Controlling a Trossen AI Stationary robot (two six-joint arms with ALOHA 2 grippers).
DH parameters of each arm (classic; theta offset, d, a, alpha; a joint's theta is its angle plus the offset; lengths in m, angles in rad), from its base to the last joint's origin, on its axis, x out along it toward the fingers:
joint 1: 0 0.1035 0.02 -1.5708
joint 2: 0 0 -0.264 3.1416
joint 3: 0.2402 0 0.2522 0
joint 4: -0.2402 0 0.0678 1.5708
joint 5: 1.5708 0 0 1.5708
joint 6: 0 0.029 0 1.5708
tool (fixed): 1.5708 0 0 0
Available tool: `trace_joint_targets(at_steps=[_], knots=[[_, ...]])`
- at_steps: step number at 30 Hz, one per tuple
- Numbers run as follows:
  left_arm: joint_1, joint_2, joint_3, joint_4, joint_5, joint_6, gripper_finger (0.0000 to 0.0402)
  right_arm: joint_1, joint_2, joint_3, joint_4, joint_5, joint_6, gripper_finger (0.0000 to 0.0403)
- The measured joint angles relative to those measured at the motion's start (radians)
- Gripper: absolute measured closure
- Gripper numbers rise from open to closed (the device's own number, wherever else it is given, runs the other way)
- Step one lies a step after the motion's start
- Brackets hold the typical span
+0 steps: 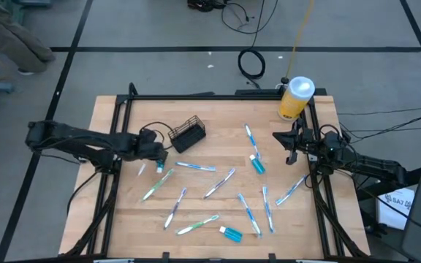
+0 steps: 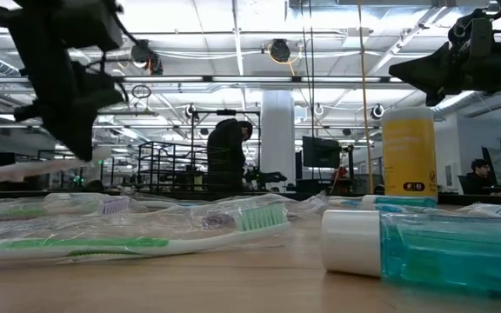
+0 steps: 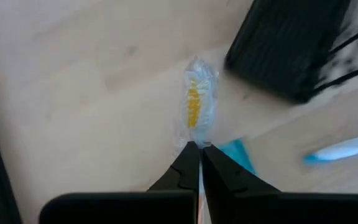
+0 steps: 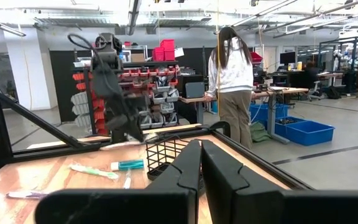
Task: Pick & Place toothbrushing station
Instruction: Put the orange toothbrush into the black wire organizer
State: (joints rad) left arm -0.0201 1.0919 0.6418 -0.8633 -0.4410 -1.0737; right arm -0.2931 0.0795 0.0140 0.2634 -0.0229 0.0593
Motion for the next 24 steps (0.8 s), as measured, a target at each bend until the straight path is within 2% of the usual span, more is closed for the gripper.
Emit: trace_joint_targets(at_steps=[6, 9, 16, 19, 24], knots=[[-0.086, -0.172, 0.001, 0.081, -0.186, 0.072, 0.0399, 0.000, 0.000, 0.000, 0.000, 0.000, 0.000, 0.0394], [-0.124, -0.231, 0.002, 0.199, -0.240, 0.191, 0.0398, 0.000, 0.000, 0.000, 0.000, 0.000, 0.000, 0.0394], [-0.166, -0.255, 0.003, 0.568, -0.266, 0.570, 0.0401, 0.000, 0.000, 0.000, 0.000, 0.000, 0.000, 0.0394], [-0.164, -0.242, 0.004, 0.688, -0.266, 0.674, 0.0401, 0.000, 0.000, 0.000, 0.000, 0.000, 0.000, 0.0394], [-0.145, -0.241, 0.003, 0.798, -0.273, 0.782, 0.0401, 0.000, 0.000, 0.000, 0.000, 0.000, 0.000, 0.0394]])
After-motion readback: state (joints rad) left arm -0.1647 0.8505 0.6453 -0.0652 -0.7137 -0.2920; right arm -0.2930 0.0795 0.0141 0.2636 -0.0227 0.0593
